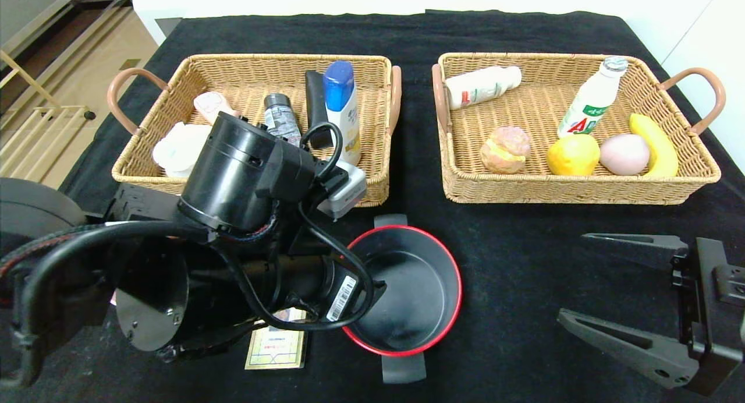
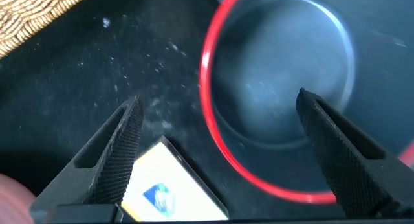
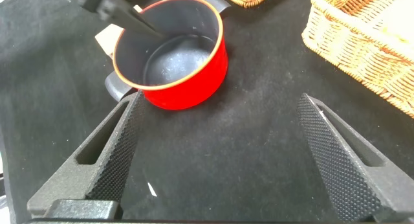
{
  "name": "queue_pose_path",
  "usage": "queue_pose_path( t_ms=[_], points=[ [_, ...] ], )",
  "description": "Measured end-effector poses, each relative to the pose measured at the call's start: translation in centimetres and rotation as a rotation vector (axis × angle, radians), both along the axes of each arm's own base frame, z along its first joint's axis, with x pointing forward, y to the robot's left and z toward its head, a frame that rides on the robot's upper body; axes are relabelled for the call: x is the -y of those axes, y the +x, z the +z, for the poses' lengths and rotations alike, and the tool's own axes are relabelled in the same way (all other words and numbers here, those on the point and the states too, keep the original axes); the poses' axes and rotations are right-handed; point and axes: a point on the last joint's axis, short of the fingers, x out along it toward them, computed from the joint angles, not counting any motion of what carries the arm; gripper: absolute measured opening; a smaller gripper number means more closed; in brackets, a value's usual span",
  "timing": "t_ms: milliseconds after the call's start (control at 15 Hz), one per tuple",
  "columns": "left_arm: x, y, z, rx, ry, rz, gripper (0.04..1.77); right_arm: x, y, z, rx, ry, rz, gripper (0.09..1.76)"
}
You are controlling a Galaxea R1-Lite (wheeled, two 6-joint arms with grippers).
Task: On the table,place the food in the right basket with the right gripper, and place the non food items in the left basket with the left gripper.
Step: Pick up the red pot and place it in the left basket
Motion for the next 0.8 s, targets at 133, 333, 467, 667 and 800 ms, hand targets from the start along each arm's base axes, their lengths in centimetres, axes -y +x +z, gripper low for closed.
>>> queue_pose_path(
  t_ms=[133, 333, 467, 667, 800],
  points=[
    [0.3, 0.6, -0.3, 0.001, -0.001, 0.006, 1.71, 0.0, 0.0, 0.0, 0.0, 0.0, 0.001, 1.71],
    [0.8, 1.2, -1.1, -0.017, 0.013, 0.01, 1.71, 0.0, 0.0, 0.0, 0.0, -0.001, 0.001, 1.71],
    [1.1, 1.5, -1.6, -0.031, 0.026, 0.009, 1.71, 0.0, 0.0, 0.0, 0.0, -0.001, 0.001, 1.71],
    [1.4, 1.9, -2.3, -0.048, 0.039, 0.008, 1.72, 0.0, 0.0, -0.1, -0.002, -0.002, 0.001, 1.71],
    [1.5, 2.0, -2.6, -0.059, 0.036, 0.017, 1.72, 0.0, 0.0, -0.1, -0.003, -0.002, 0.001, 1.71]
  ],
)
